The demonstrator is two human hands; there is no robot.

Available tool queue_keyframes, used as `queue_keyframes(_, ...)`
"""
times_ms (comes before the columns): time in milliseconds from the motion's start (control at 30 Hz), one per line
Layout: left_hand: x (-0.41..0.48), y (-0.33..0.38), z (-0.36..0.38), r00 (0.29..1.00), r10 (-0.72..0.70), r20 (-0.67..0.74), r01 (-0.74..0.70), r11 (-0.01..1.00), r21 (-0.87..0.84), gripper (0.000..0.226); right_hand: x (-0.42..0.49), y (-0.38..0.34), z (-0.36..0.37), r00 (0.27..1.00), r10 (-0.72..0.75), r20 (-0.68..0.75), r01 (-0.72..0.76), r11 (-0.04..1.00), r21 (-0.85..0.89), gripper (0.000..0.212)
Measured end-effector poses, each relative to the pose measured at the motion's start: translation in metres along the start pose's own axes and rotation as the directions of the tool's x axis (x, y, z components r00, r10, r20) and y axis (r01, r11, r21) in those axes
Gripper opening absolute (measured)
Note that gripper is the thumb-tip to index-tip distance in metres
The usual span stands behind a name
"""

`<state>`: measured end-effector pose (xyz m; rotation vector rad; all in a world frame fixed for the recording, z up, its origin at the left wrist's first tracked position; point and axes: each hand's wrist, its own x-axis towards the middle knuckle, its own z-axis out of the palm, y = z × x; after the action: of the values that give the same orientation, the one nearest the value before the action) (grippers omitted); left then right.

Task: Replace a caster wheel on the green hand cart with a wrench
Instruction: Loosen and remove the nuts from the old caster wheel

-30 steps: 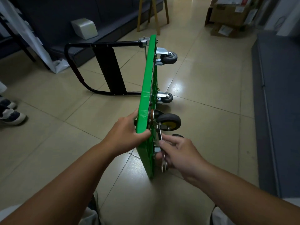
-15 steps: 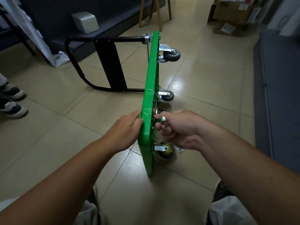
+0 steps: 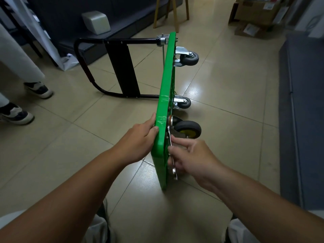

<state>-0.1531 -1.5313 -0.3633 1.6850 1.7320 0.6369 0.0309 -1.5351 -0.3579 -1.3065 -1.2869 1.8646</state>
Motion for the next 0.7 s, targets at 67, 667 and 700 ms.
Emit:
queue_keyframes(67, -0.001, 0.002, -0.001, 1.0, 0.002, 0.002, -0.002, 1.0, 0.014, 0.061, 0.007, 0.028, -0.006, 0.994, -0.113, -0.011, 0.11, 0.98, -0.164, 0.046)
queue_keyframes(667, 0.002, 0.002, -0.001, 0.998, 0.055, 0.018, -0.055, 0.998, -0.007, 0.08, -0.006, 0.074, -0.021, 0.989, -0.12, -0.09, 0.095, 0.967, -0.237, 0.052)
queue_keyframes(700, 0.002, 0.002, -0.001, 0.998, 0.062, 0.014, -0.062, 0.998, -0.002, 0.08, -0.009, 0.064, -0.019, 0.992, -0.021, -0.122, 0.011, 0.996, -0.085, 0.048)
